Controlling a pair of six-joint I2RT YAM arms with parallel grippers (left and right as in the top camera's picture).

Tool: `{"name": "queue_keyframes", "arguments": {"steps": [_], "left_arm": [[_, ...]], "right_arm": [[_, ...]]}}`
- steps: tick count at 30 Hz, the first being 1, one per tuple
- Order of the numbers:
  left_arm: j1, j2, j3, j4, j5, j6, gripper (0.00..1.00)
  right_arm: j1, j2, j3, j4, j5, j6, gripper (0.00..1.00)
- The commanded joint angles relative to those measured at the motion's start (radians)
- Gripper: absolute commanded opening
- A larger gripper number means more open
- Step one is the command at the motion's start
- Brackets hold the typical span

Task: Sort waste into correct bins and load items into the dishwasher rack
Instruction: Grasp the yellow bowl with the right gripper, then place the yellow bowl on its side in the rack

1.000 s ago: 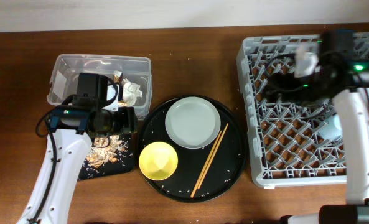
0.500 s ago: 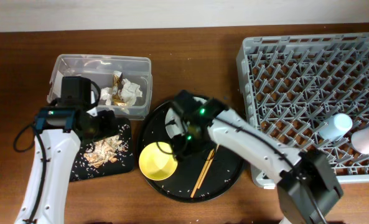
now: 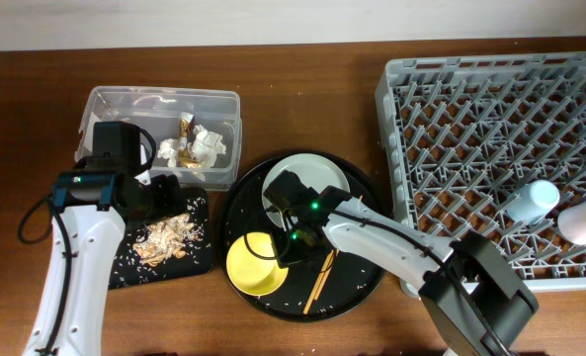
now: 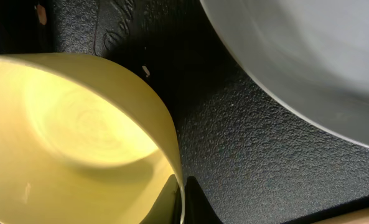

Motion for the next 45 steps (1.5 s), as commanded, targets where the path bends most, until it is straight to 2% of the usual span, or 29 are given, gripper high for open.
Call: {"name": "queue_keyframes", "arguments": {"steps": [1, 5, 9, 15, 19, 21, 24, 26, 30, 36, 39, 44, 45], "left_arm": [[0.003, -0.008, 0.0, -0.001, -0.006, -0.014, 0.78], [0.003, -0.008, 0.0, -0.001, -0.006, -0.014, 0.78], [0.003, -0.008, 0.0, -0.001, -0.006, -0.014, 0.78], [0.003, -0.008, 0.0, 0.007, -0.006, -0.014, 0.78], [0.003, -0.008, 0.0, 0.021, -0.006, -0.014, 0.78], [0.003, -0.008, 0.0, 0.022, -0.006, -0.014, 0.78], [0.003, -0.008, 0.0, 0.022, -0.006, -0.014, 0.78], [0.003, -0.008, 0.0, 0.022, -0.006, -0.014, 0.78], [0.003, -0.008, 0.0, 0.022, -0.003, -0.014, 0.78], [0.003, -0.008, 0.0, 0.023, -0.003, -0.014, 0.78], [0.003, -0.008, 0.0, 0.03, -0.002, -0.014, 0.78], [0.003, -0.008, 0.0, 0.034, 0.019, -0.014, 0.78], [0.003, -0.008, 0.0, 0.034, 0.019, -0.014, 0.78]], "right_arm": [[0.002, -0.02, 0.008, -0.018, 0.018, 0.003, 0.04], [-0.012, -0.122, 0.071, -0.097, 0.097, -0.022, 0.04], [-0.103, -0.261, 0.13, -0.204, 0.25, -0.084, 0.04], [-0.415, -0.43, 0.188, -0.218, 0.706, -0.177, 0.04], [-0.652, -0.432, 0.2, -0.043, 0.952, -0.32, 0.04], [-0.763, -0.415, 0.2, 0.126, 1.06, -0.441, 0.04], [-0.876, -0.339, 0.2, 0.357, 1.266, -0.639, 0.04], [-0.93, -0.27, 0.2, 0.467, 1.353, -0.719, 0.04], [-1.012, -0.111, 0.2, 0.637, 1.432, -0.864, 0.04], [-1.004, 0.114, 0.199, 0.626, 1.432, -0.849, 0.04], [-0.975, 0.141, 0.198, 0.55, 1.394, -0.764, 0.04], [-0.911, 0.144, 0.198, 0.347, 1.363, -0.531, 0.04], [-0.898, 0.144, 0.198, 0.308, 1.362, -0.492, 0.07]]}}
